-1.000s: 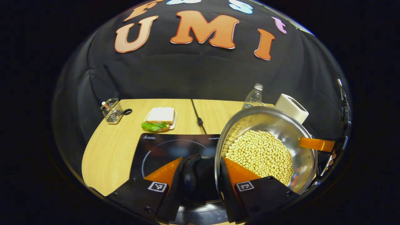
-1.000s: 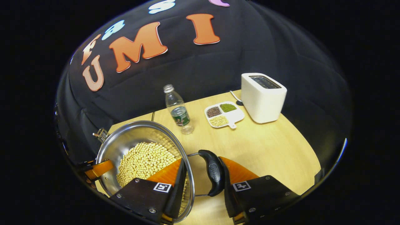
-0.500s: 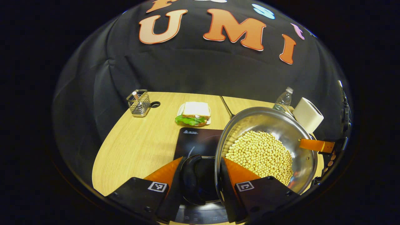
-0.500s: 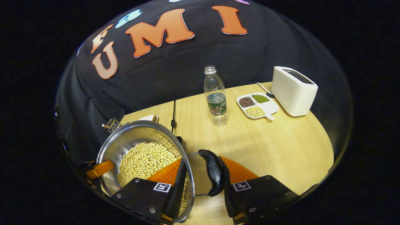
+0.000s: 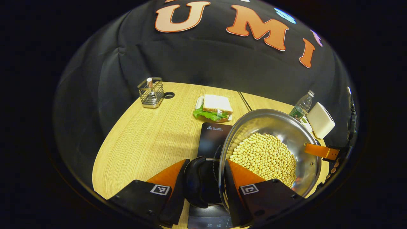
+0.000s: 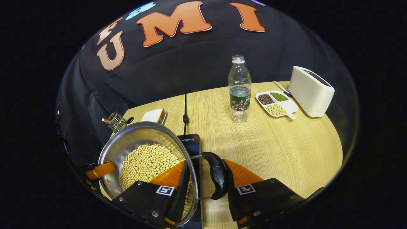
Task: First push the handle of the pot to place it horizontally, then grasp the pot with both hands and set it on the induction cooktop.
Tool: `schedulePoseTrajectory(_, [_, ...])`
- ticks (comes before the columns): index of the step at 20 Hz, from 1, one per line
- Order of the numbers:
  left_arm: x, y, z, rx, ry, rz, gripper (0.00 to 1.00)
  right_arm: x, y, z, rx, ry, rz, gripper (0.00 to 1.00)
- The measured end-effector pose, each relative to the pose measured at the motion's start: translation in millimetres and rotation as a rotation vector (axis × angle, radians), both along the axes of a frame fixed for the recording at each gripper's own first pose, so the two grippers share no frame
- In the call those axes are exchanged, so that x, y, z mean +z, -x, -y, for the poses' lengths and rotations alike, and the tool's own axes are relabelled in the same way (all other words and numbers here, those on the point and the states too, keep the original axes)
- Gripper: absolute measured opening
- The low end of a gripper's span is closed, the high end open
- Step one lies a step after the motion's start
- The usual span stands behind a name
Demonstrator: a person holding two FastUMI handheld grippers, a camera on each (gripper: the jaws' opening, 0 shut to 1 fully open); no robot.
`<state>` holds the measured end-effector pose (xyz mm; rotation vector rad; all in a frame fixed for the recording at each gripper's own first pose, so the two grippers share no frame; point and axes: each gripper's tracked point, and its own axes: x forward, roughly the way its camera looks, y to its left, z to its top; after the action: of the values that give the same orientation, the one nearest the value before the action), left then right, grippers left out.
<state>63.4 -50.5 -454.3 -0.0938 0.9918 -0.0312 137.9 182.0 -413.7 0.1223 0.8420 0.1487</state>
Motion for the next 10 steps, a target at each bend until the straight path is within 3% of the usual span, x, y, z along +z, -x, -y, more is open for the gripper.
schedulePoseTrajectory(7, [-1.1, 2.0, -1.0, 0.008, -0.002, -0.031, 0.66, -8.2, 1.2, -1.4, 0.012, 0.025, -0.004, 0.61])
schedulePoseTrajectory(9, [9.7, -6.8, 0.1, 0.018, -0.001, 0.009, 0.69, -9.0, 3.1, -0.7, 0.009, 0.012, -0.01, 0.65])
schedulePoseTrajectory(10, [20.2, -14.2, -5.0, 0.016, -0.023, 0.045, 0.77, -2.8, 3.0, -1.0, 0.008, 0.003, 0.009, 0.68])
